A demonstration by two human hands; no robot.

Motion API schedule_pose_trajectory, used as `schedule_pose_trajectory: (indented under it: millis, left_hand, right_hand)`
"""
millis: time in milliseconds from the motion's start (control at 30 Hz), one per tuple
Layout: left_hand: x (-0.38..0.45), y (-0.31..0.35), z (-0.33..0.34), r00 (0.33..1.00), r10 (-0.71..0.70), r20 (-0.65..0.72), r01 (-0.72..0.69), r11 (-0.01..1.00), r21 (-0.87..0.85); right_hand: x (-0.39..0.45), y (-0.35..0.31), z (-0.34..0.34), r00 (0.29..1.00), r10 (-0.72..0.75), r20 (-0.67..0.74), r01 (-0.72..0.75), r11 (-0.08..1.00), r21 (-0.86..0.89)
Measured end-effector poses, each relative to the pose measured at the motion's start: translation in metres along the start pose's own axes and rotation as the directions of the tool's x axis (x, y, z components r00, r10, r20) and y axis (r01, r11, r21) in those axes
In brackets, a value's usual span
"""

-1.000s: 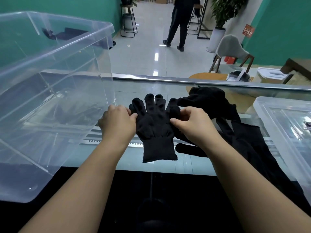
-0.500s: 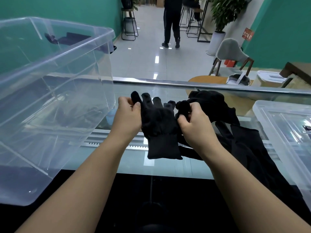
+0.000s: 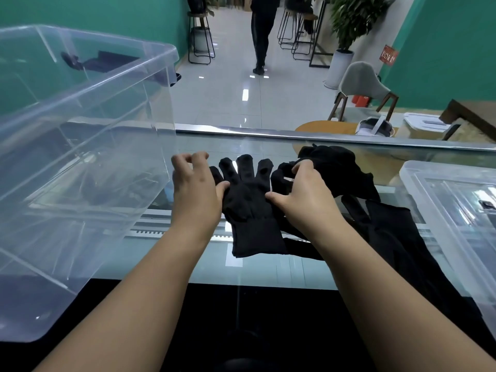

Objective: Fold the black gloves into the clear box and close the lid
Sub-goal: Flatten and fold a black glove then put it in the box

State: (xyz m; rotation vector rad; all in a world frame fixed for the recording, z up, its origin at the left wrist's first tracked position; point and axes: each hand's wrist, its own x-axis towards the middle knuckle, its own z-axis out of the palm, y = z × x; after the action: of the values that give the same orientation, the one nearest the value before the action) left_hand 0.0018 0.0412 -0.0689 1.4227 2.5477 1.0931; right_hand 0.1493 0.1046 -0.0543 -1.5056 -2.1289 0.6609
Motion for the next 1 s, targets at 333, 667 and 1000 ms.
schedule_pose_trajectory:
  millis: [333,667,1000]
  left_hand:
    - [-0.014,-0.014,-0.004,0.872,0.278,0.404,-0.292,0.956,-0.028]
    - [-0.018,-0.012,-0.008,0.850,0.431,0.305,-0.401,0.902,-0.157]
    - [-0.019,-0.008,-0.005,0.873,0.384,0.300,-0.319,0.916,-0.245]
  right_hand:
    - [0.005,-0.002,-0.017,0.979,0.093,0.182,-0.093,0.996,-0.008]
    - [-0.011,-0.006,-0.004,0.988,-0.094,0.123,0.082,0.991,0.103]
    - [-0.022,0.007,0.006,0.918,-0.396,0.033,0.396,0.918,0.009]
